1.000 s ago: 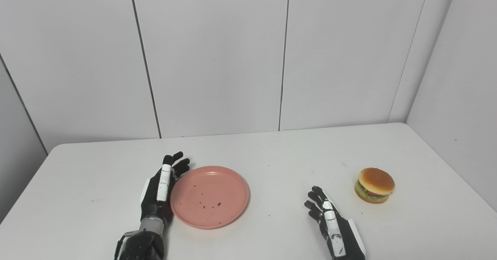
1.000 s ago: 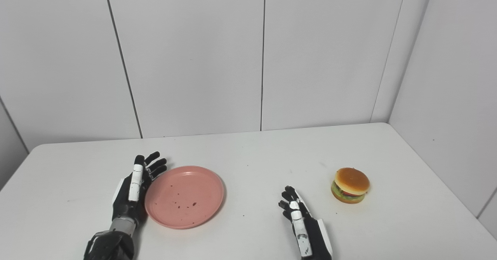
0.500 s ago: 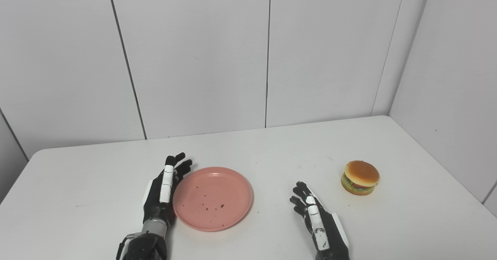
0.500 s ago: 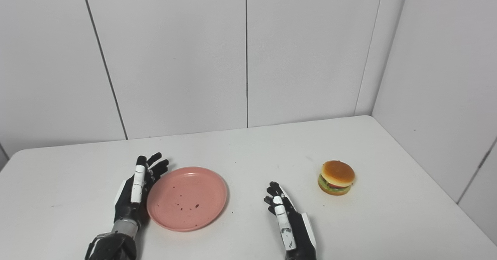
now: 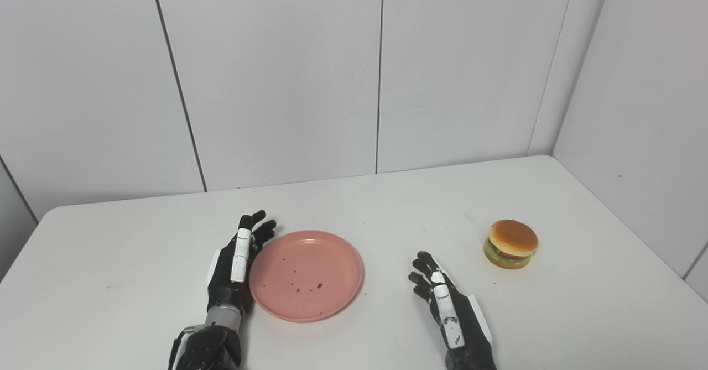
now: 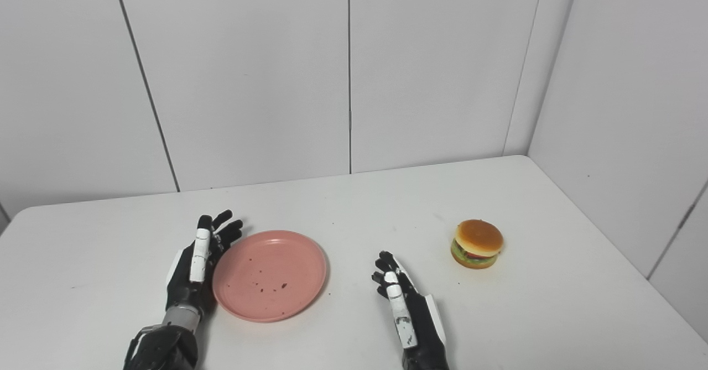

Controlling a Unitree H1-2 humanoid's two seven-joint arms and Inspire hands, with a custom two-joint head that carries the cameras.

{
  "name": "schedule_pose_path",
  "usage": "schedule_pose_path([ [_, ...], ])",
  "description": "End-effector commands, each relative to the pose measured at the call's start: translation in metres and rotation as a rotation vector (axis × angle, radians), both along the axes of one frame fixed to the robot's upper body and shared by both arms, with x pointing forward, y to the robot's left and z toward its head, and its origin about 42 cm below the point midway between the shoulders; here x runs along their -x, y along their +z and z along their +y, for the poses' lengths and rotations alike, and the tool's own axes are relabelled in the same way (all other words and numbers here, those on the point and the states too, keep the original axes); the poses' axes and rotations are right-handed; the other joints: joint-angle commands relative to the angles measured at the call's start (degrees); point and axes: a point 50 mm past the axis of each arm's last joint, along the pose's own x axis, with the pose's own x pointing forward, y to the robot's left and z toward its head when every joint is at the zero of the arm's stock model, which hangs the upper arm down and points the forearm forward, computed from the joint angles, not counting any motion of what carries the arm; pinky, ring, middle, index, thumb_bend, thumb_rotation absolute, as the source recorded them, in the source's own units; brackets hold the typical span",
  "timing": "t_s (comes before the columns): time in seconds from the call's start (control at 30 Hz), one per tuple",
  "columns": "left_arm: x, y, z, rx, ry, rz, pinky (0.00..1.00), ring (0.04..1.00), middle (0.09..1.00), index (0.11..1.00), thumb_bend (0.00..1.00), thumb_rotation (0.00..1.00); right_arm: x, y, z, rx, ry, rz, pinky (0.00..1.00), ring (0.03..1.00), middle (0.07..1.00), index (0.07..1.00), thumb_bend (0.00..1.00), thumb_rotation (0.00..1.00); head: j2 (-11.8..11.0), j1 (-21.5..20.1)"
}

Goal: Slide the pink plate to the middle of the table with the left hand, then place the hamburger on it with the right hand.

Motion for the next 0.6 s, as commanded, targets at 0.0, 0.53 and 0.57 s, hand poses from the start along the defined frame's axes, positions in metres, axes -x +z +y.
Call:
schedule_pose_path([
  [0.0,-0.006,0.011,-0.01,0.029,-0.014,-0.04,1.0,0.865,0.808,0.819,0.99,0.9,-0.003,-0.001,-0.002,0.038,-0.007,-0.008,0.89,0.872,0.902,0.894,0.74,1.0,-0.2,0.1],
  [0.53,-0.008,0.006,-0.002,0.043,0.006,-0.038,1.0,0.87,0.822,0.836,0.97,0.92,-0.02,0.078,-0.051,0.444,-0.154,-0.314,0.77,0.817,0.818,0.838,0.71,1.0,-0.8,-0.2],
  [0.57,-0.008,0.006,-0.003,0.044,0.005,-0.037,1.0,0.87,0.824,0.837,0.97,0.92,-0.022,0.085,-0.053,0.478,-0.154,-0.329,0.76,0.82,0.823,0.842,0.72,1.0,-0.8,-0.1],
])
